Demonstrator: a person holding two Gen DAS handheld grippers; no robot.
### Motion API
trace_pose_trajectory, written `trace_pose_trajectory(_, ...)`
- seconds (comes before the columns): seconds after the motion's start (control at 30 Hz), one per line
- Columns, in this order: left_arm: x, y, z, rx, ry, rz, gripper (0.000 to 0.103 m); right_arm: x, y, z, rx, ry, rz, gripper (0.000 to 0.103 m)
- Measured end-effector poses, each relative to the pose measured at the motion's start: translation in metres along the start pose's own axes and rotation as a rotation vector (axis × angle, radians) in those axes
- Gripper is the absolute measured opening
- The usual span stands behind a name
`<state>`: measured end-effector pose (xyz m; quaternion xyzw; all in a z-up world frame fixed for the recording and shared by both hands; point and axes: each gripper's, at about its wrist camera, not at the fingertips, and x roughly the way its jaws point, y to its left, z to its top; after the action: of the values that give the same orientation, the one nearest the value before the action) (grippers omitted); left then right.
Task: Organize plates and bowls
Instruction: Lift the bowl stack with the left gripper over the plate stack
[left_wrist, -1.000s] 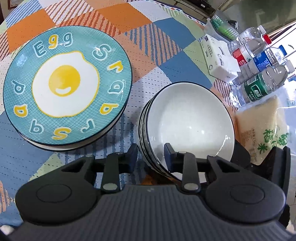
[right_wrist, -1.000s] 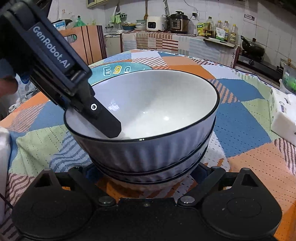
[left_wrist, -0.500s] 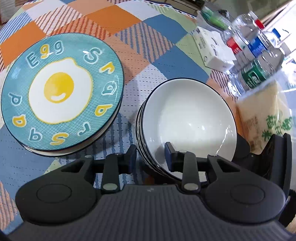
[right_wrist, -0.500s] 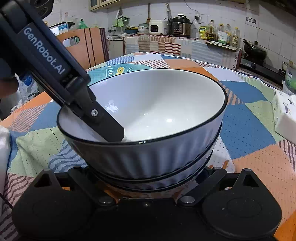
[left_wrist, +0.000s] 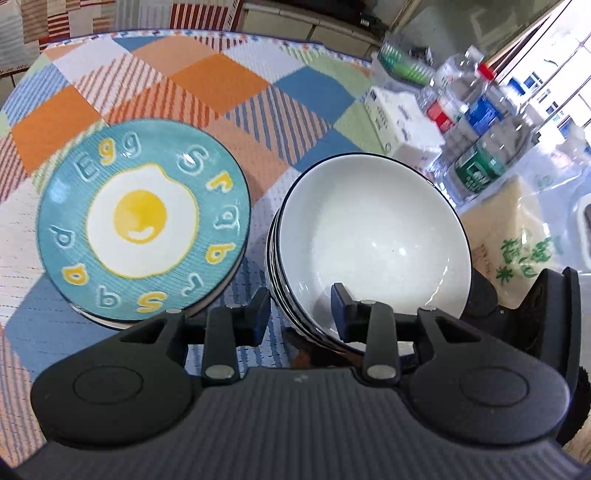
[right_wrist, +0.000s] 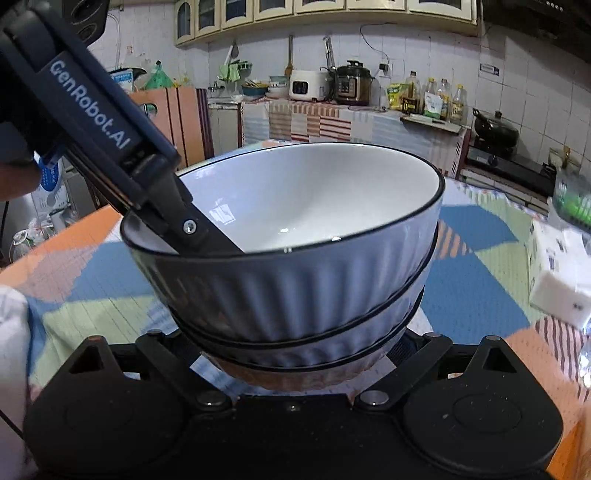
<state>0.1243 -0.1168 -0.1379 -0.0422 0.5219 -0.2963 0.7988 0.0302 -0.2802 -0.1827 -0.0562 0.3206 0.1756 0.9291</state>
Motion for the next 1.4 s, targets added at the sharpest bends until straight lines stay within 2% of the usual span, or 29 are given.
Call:
trace_pose_trajectory(0.3,-0.045,0.018,0.005,0.012,-0.076,0.011,0.034,-0.005,0.028,0.033,-0.047,-0.038,-0.02,0.098)
trace_pose_trajectory(0.5,-0.066,0.04,0.017,0.015,-0.079,0.013,0.034,0.001,0.04,0.05,-0.069,-0.07,-0.002,0.098)
trace_pose_trajectory(0.8,-0.091,0.066,0.041,0.018,-0.115,0.075,0.035,0.026,0.05,0.085,-0.083,-0.107,0.035,0.098)
trace_pose_trajectory(0.97,-0.081,0.087,0.057,-0.007,-0.105,0.113,0.035,0.051,0.051,0.094,-0.092,-0.082,0.074,0.098)
trace_pose_trajectory(1.1,-0.065,0.102,0.063,-0.016,-0.106,0.125,0.036,0.075,0.052,0.098,-0.149,-0.084,0.064,0.098)
trace_pose_trajectory(1.23,-0.047,0.114,0.07,-0.012,-0.066,0.136,0.036,0.094,0.045,0.093,-0.073,-0.044,0.1,0.098)
trace_pose_trajectory(1.4,-0.028,0.124,0.068,-0.02,-0.054,0.16,0.036,0.11,0.048,0.083,-0.059,-0.01,0.097,0.098)
